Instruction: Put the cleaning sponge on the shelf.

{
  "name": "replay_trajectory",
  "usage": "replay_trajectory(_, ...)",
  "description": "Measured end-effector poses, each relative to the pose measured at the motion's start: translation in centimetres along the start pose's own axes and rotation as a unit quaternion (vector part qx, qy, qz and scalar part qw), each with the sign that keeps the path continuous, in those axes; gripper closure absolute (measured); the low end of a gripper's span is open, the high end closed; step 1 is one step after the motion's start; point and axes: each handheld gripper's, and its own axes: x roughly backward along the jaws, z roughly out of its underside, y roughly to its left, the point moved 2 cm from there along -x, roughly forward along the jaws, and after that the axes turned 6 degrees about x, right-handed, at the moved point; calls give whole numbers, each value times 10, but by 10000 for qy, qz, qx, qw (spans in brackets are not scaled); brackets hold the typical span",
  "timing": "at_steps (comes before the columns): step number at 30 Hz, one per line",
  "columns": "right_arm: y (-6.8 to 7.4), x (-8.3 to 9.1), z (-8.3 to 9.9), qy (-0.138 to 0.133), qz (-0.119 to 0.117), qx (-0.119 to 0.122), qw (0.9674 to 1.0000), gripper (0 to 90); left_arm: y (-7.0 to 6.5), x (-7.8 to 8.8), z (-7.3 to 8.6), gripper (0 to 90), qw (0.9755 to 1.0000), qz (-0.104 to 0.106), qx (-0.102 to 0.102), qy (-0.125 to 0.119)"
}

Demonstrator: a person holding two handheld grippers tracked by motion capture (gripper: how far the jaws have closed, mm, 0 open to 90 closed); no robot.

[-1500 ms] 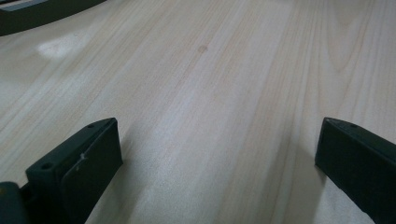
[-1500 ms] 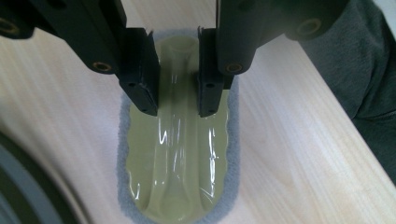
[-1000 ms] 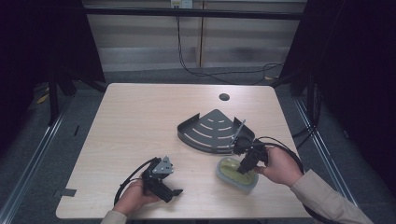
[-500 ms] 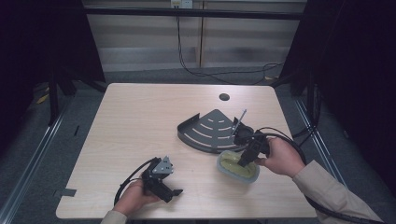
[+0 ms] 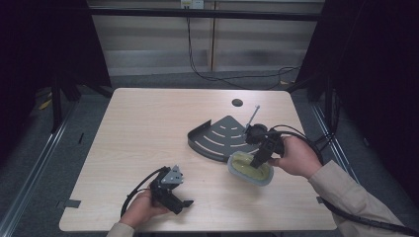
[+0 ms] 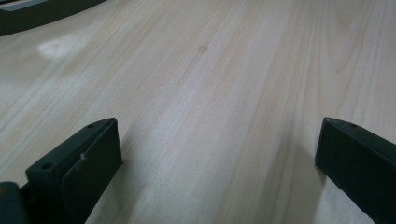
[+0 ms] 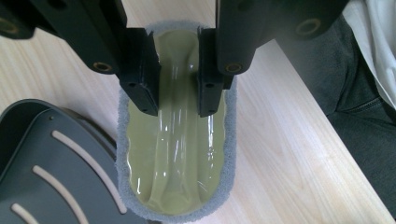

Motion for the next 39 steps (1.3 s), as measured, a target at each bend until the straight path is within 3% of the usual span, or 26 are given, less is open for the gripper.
replay_trajectory(18, -21, 14, -11, -73, 111, -235, 9996, 711, 0, 0, 0, 0, 10000, 6, -2, 18)
replay_trajectory(39, -42, 13, -25, 10, 343, -485, 9982, 710, 0, 0, 0, 0, 10000, 9, -22, 33)
